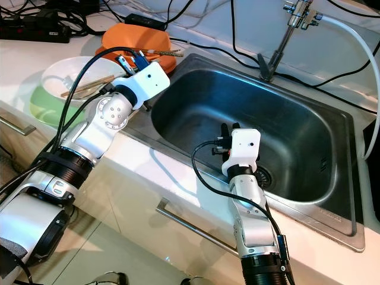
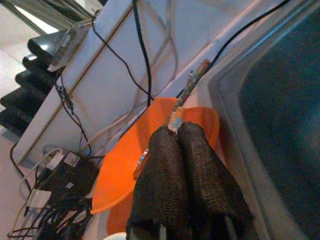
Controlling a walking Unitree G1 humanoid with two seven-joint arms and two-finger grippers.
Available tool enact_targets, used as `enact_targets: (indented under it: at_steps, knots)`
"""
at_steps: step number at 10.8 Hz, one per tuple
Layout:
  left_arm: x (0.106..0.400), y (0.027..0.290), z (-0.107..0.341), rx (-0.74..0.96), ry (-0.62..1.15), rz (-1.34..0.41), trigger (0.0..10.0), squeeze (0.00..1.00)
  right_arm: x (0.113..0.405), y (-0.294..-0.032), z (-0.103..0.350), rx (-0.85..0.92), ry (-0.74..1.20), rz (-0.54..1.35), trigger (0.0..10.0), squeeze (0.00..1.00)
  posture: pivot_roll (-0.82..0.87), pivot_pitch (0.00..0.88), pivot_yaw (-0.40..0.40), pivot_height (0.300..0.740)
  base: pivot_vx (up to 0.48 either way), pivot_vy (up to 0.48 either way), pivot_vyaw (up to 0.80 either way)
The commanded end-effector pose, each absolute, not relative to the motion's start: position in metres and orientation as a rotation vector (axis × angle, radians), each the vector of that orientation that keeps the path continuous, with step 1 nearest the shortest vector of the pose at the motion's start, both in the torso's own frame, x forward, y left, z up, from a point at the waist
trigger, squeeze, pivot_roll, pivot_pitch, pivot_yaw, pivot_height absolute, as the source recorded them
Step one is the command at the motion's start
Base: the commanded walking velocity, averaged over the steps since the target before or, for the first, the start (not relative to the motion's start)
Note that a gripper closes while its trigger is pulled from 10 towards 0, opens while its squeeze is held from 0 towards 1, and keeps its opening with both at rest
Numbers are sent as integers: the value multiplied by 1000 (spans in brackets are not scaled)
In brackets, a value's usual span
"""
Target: Kitchen organization
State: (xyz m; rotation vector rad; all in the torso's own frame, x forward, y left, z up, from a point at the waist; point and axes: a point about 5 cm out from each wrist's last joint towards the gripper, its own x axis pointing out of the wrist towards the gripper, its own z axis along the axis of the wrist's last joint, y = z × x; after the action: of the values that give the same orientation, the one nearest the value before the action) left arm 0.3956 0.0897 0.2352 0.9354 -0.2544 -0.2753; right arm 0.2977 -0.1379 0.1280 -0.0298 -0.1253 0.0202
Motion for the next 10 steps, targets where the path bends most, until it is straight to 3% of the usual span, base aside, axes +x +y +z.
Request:
enact_targets:
  at_steps: [1,6,7,8,9,10]
  knots:
    - [395,89,242,924,-282,-257,10000,0,299,-142,127,-35,-117,7,10000,0,-78,55,-141,740,0,0,0]
    - [393,87,250,914,-330,-243,10000,0,300,-143,126,-33,-114,0,10000,0,-79,58,-140,740,0,0,0]
    - [392,86,249,909,-328,-252,10000,776,300,-143,126,-32,-113,0,10000,0,-77,59,-139,740,0,0,0]
    - [392,86,249,913,-327,-253,10000,706,300,-143,126,-31,-113,-1,10000,0,-77,59,-139,740,0,0,0]
    - [392,87,247,931,-313,-249,10000,0,300,-143,125,-32,-112,-1,10000,0,-77,62,-140,740,0,0,0]
    - [393,89,244,939,-296,-245,10000,0,300,-143,125,-32,-110,-2,10000,0,-77,62,-140,740,0,0,0]
